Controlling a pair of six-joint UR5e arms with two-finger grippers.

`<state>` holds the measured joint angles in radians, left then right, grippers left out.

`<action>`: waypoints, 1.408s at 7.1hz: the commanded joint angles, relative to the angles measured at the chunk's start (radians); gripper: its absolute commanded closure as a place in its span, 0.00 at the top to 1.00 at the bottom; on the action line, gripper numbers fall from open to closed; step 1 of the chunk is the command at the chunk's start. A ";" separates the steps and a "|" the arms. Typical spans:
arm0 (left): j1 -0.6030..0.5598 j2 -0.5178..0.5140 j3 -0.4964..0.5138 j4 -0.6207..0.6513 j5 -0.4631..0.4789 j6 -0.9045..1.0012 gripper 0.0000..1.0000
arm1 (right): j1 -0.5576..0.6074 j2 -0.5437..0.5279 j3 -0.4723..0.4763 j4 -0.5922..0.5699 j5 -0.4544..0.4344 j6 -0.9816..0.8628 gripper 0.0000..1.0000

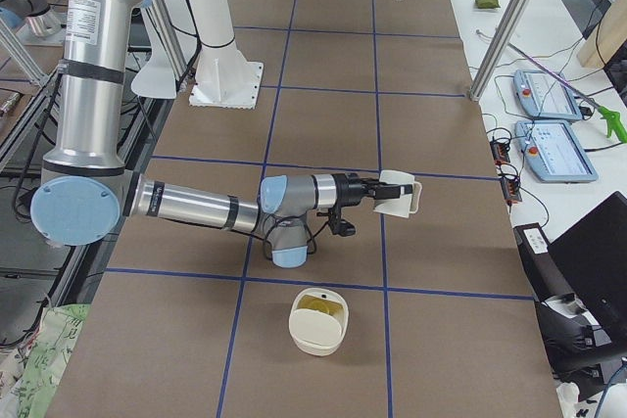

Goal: Left arm hands cup to right arm to dump lemon

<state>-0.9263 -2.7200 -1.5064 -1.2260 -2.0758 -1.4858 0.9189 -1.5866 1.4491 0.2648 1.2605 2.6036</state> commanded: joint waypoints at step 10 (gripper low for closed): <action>0.050 -0.014 0.081 -0.066 -0.004 0.042 1.00 | -0.368 0.520 0.005 -0.588 -0.113 -1.834 0.43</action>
<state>-0.8810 -2.7337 -1.4304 -1.2919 -2.0789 -1.4499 0.5869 -1.0938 1.4529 -0.2611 1.1585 0.8846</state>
